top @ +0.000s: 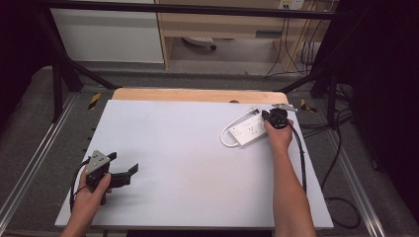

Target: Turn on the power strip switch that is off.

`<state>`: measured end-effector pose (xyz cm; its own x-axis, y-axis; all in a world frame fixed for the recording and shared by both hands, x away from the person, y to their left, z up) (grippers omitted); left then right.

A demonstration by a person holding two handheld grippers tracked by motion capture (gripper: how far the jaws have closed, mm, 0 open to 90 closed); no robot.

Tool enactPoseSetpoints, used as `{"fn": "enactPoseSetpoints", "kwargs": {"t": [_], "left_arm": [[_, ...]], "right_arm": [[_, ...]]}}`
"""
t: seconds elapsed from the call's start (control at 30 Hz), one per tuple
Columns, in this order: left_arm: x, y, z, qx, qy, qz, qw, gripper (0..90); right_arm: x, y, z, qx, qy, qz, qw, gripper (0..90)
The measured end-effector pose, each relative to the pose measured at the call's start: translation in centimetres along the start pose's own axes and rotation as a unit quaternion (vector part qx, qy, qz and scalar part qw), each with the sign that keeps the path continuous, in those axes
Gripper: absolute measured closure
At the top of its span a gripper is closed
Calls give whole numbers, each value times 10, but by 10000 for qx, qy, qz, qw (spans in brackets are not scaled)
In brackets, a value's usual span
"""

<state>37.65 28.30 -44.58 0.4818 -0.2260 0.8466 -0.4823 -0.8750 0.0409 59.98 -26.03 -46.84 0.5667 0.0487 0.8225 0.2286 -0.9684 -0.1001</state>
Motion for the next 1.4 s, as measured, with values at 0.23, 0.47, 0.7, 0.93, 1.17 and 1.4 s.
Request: {"fn": "enactPoseSetpoints", "kwargs": {"t": [0.23, 0.47, 0.7, 0.93, 1.17, 1.4], "left_arm": [[0, 0, 0, -4, -1, -7, 10000, 58], [0, 0, 0, -1, -18, 6, 10000, 58], [-1, 0, -1, 7, -4, -18, 10000, 58], [0, -1, -2, 22, 11, -17, 10000, 58], [0, -2, -2, 13, 20, -34, 10000, 58], [0, -2, -2, 17, 36, -32, 10000, 58]], "right_arm": [[0, 0, 0, -17, -18, -20, 10000, 900], [0, -6, 3, 13, -64, -106, 9999, 900], [0, -6, 4, 13, -33, -137, 9999, 900], [1, -4, 3, 4, -23, -66, 10000, 900], [3, -4, 1, 23, 35, -5, 10000, 900], [5, -7, -1, 52, 77, 6, 10000, 894]]}}
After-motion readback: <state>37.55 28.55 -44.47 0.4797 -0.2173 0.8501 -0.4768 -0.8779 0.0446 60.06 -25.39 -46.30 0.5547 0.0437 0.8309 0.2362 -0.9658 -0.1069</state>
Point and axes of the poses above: each handheld gripper's, and its own axes: z roughly forward along the jaws, x roughly out of its top, y roughly to its right, the point moved 3 cm from there along z, roughly forward along the jaws, and after that the axes turned 7 degrees about -y, right-handed, at the moved point
